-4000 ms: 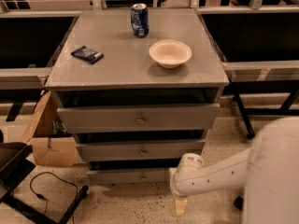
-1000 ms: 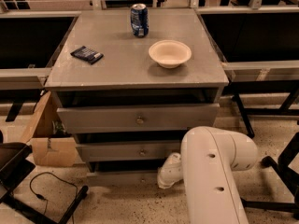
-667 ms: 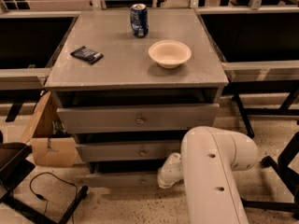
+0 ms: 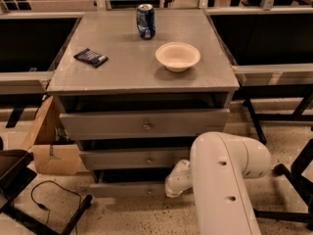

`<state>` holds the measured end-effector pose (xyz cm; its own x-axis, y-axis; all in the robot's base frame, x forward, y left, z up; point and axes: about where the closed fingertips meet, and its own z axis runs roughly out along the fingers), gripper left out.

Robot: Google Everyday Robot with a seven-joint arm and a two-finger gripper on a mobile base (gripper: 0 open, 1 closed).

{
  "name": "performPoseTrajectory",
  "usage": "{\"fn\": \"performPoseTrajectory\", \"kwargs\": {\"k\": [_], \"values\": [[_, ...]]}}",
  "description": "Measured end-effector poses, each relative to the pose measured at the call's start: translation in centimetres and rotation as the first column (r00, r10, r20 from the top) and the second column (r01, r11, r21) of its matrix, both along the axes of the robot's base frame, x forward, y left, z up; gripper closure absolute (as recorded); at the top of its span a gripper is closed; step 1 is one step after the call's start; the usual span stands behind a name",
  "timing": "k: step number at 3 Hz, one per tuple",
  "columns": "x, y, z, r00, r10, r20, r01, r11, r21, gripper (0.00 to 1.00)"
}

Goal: Open bottom drawer

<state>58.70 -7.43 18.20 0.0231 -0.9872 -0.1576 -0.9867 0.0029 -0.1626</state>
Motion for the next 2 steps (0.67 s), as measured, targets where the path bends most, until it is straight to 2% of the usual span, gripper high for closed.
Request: {"fn": "performPoseTrajectory", "kwargs": {"k": [2], "values": [[0.31,0.04,0.92,1.0,0.0,0.0,0.0,1.0,0.0,1.0]]}}
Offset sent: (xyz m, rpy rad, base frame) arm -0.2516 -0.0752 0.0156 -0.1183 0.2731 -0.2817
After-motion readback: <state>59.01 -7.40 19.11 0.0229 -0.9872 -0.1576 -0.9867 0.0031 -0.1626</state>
